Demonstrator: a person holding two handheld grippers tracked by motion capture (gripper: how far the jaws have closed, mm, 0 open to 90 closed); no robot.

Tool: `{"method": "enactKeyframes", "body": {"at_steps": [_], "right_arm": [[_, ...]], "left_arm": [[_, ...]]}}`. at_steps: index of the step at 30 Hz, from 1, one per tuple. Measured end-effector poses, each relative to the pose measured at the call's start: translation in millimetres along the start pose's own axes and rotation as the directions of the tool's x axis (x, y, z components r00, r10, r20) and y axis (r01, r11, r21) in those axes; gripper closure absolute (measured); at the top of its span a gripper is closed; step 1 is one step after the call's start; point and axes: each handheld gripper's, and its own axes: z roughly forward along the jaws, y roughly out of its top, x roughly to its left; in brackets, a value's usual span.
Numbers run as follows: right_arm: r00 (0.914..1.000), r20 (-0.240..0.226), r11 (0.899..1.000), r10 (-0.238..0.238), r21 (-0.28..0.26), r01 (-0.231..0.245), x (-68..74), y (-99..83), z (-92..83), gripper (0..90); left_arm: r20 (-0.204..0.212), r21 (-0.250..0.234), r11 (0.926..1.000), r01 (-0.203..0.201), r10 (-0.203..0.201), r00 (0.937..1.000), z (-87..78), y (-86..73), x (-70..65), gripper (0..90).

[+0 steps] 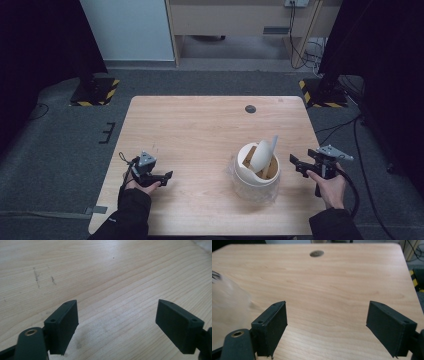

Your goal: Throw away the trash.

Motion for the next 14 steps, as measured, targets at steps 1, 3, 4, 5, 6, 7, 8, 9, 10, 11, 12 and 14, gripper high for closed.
{"method": "enactKeyframes", "body": {"at_steps": [1,3,4,5,6,7,8,9,10,11,12,14], "right_arm": [[1.0000,0.003,1.000,0.001,0.014,-0.001,-2.1,-2.4,2.1,16.2],[0.9999,0.015,0.999,-0.003,0.053,0.003,-6.3,-6.2,5.8,14.8],[0.9997,0.022,0.997,-0.009,0.073,0.007,-8.5,-8.0,7.4,14.6],[0.9995,0.029,0.996,-0.009,0.091,0.006,-10.5,-10.0,9.2,14.2],[0.9994,0.035,0.994,-0.007,0.108,0.003,-12.1,-11.8,10.7,14.1],[0.9991,0.041,0.992,-0.012,0.125,0.007,-13.8,-13.3,11.9,13.9],[0.9988,0.048,0.990,-0.013,0.141,0.006,-14.9,-14.4,12.8,13.7],[0.9983,0.056,0.988,-0.019,0.153,0.010,-15.8,-15.3,13.8,13.5],[0.9980,0.059,0.987,-0.022,0.162,0.012,-16.3,-16.0,14.5,13.3],[0.9977,0.063,0.985,-0.027,0.174,0.016,-16.7,-17.0,15.7,13.1],[0.9972,0.066,0.983,-0.034,0.185,0.021,-17.1,-17.8,16.4,12.9],[0.9962,0.070,0.979,-0.053,0.201,0.037,-17.6,-18.9,17.7,12.7]], "left_arm": [[-0.001,0.009,1.0000,0.002,-0.002,1.0000,0.7,-0.7,1.0,16.6],[-0.007,0.031,0.9995,0.000,0.000,1.0000,2.4,-2.2,3.8,15.9],[-0.012,0.041,0.9991,0.004,-0.003,0.9999,3.4,-3.0,5.3,15.3],[-0.016,0.053,0.9986,0.006,-0.005,0.9999,4.1,-3.8,7.1,15.0],[-0.020,0.061,0.9981,0.010,-0.009,0.9998,4.6,-4.6,8.7,15.0],[-0.027,0.066,0.9977,0.015,-0.013,0.9996,4.9,-5.3,10.2,14.8],[-0.031,0.074,0.9971,0.020,-0.018,0.9994,5.2,-6.1,11.5,14.4],[-0.033,0.078,0.9967,0.024,-0.021,0.9992,5.4,-6.6,12.2,14.3],[-0.038,0.087,0.9958,0.029,-0.026,0.9989,6.1,-7.5,12.9,14.2],[-0.041,0.094,0.9951,0.030,-0.026,0.9988,6.8,-8.1,13.3,14.0],[-0.043,0.105,0.9940,0.029,-0.024,0.9988,7.7,-8.8,13.5,13.9],[-0.042,0.119,0.9926,0.026,-0.021,0.9989,9.1,-9.7,13.2,13.7]]}}
